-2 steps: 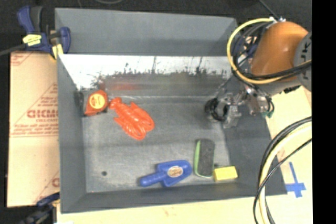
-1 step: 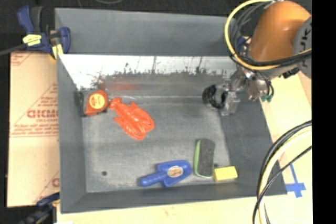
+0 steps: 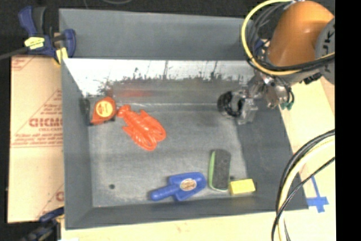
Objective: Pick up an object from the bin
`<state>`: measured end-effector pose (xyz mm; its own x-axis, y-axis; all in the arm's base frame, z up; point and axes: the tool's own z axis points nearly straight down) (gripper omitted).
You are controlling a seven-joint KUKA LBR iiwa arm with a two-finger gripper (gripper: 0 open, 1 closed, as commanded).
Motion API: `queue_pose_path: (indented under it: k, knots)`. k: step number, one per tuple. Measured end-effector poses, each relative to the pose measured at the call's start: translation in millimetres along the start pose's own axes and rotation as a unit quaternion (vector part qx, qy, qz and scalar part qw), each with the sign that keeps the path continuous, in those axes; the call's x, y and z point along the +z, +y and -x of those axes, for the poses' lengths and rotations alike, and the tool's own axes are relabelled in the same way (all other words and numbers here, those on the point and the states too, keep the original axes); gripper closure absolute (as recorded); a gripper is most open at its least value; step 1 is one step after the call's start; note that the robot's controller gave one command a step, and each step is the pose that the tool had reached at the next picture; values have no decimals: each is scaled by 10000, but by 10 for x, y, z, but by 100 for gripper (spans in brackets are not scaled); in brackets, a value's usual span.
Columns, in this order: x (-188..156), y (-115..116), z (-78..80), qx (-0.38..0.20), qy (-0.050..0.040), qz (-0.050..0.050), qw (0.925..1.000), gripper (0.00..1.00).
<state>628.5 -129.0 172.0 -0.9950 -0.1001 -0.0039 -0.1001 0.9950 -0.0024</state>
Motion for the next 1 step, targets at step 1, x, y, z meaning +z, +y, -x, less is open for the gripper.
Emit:
queue_pose_path:
  k: [1]
  knots:
    - [-654, 135, 101, -141, -4, 4, 9999, 100]
